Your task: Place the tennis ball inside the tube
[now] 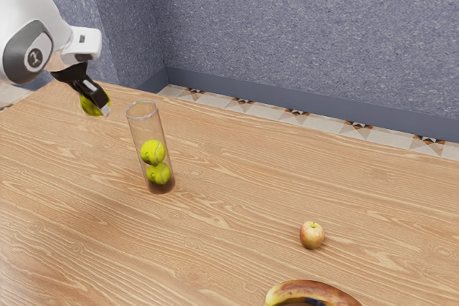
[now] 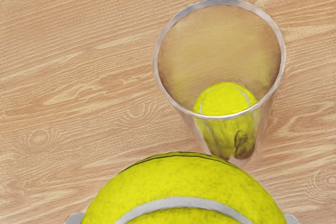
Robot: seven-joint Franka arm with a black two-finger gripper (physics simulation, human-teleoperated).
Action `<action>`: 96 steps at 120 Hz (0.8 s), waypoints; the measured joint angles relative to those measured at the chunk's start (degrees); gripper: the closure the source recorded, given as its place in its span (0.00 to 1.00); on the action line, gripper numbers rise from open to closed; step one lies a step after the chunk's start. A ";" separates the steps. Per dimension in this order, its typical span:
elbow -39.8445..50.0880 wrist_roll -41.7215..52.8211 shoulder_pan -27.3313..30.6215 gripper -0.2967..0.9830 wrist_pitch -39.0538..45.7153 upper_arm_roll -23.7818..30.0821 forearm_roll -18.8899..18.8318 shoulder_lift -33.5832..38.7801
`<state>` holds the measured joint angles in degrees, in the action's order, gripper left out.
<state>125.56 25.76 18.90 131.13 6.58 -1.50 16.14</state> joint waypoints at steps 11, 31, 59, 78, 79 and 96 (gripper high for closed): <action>-4.03 -0.29 -2.61 0.56 -0.42 -0.02 0.75 -0.08; -9.31 -0.60 -5.40 0.51 -0.88 -0.12 1.52 -4.86; -12.08 0.28 -6.71 0.34 -1.51 -0.22 2.25 -7.59; -13.03 0.82 -6.97 0.28 -3.08 0.48 2.08 -7.93; -13.25 0.84 -7.04 0.28 -3.50 0.57 2.07 -7.94; -18.14 1.12 -7.40 0.26 -13.95 2.57 2.04 -8.09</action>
<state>107.42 26.89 11.50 117.18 9.15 0.54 8.05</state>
